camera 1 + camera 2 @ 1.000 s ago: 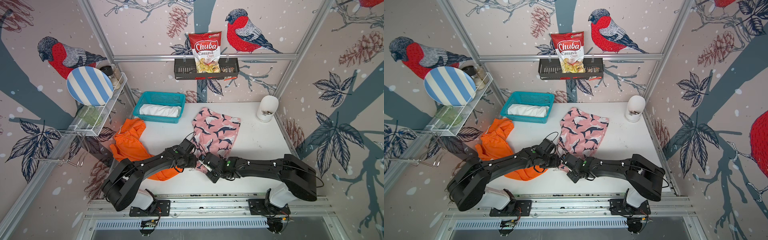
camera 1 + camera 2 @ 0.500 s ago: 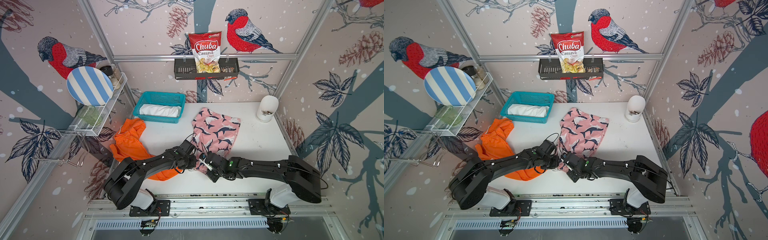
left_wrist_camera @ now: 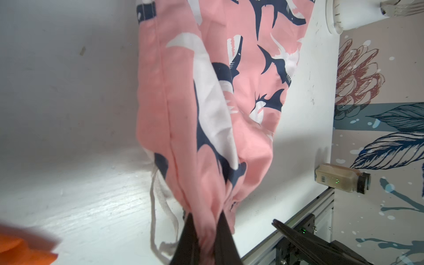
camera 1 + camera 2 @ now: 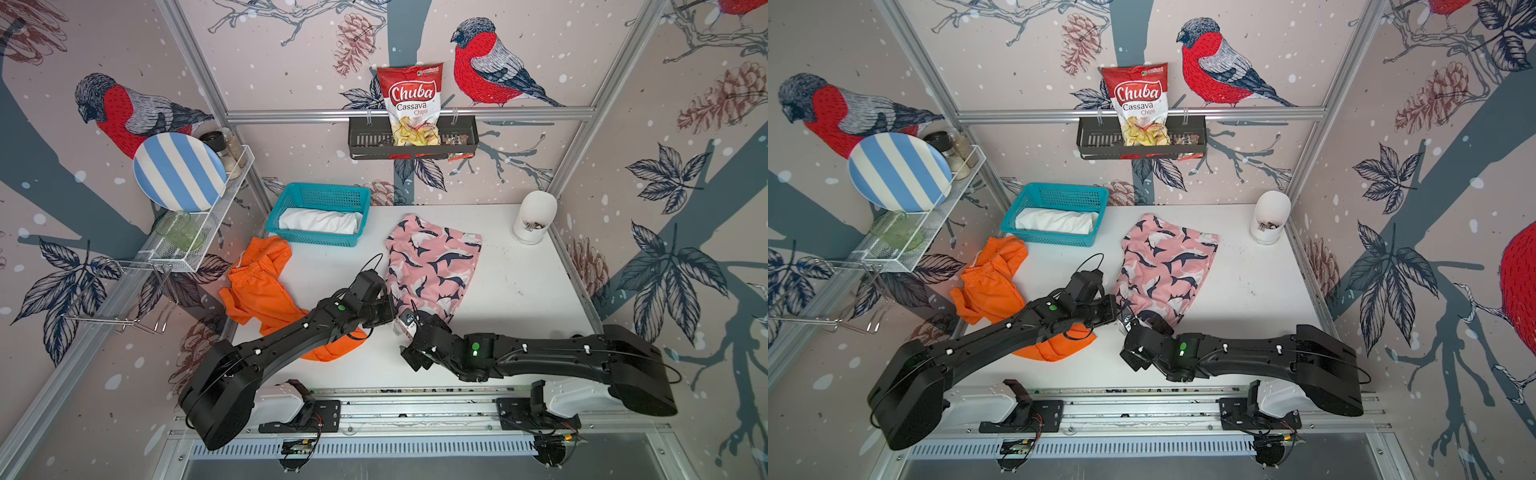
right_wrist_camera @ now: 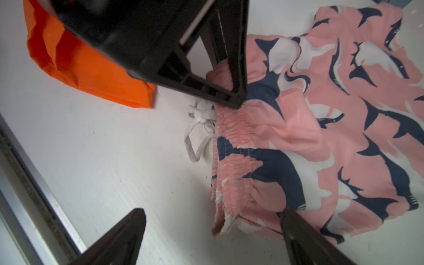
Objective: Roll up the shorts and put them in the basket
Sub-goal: Roll the shorts at the center of the board.
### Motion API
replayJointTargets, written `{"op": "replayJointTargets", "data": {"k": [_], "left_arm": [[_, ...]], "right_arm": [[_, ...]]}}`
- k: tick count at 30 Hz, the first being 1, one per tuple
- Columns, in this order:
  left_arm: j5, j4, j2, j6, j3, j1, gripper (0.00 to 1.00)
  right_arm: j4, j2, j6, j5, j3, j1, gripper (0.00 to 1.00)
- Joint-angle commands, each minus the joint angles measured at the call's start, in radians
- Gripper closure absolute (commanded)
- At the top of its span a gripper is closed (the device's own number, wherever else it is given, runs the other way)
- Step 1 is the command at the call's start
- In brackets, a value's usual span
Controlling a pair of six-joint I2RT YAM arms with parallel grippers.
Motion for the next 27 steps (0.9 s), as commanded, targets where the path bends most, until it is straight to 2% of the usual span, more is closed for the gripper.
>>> {"op": "replayJointTargets", "data": {"k": [1, 6, 11, 15, 18, 22, 25, 27], "left_arm": [[0.025, 0.059, -0.011, -0.041, 0.003, 0.001, 1.0], [0.037, 0.069, -0.01, -0.059, 0.001, 0.001, 1.0], [0.05, 0.073, -0.007, -0.06, 0.001, 0.001, 1.0], [0.047, 0.071, -0.017, -0.062, -0.001, 0.001, 1.0], [0.036, 0.067, -0.031, -0.064, -0.009, 0.002, 1.0], [0.029, 0.067, -0.039, -0.061, -0.026, 0.009, 1.0], [0.021, 0.067, -0.042, -0.058, -0.041, 0.017, 1.0], [0.025, 0.072, -0.044, -0.057, -0.053, 0.024, 1.0]], "right_arm": [[0.169, 0.043, 0.049, 0.228, -0.042, 0.023, 0.0], [0.398, 0.146, 0.063, 0.396, -0.098, 0.028, 0.0], [0.632, 0.299, -0.022, 0.446, -0.076, 0.009, 0.0], [0.683, 0.419, -0.022, 0.513, -0.031, -0.019, 0.0], [0.686, 0.444, -0.035, 0.59, -0.021, -0.02, 0.02], [0.621, 0.415, -0.028, 0.644, -0.039, 0.0, 0.11], [0.546, 0.368, 0.0, 0.657, -0.071, 0.011, 0.23], [0.494, 0.333, 0.009, 0.649, -0.091, 0.014, 0.37]]}}
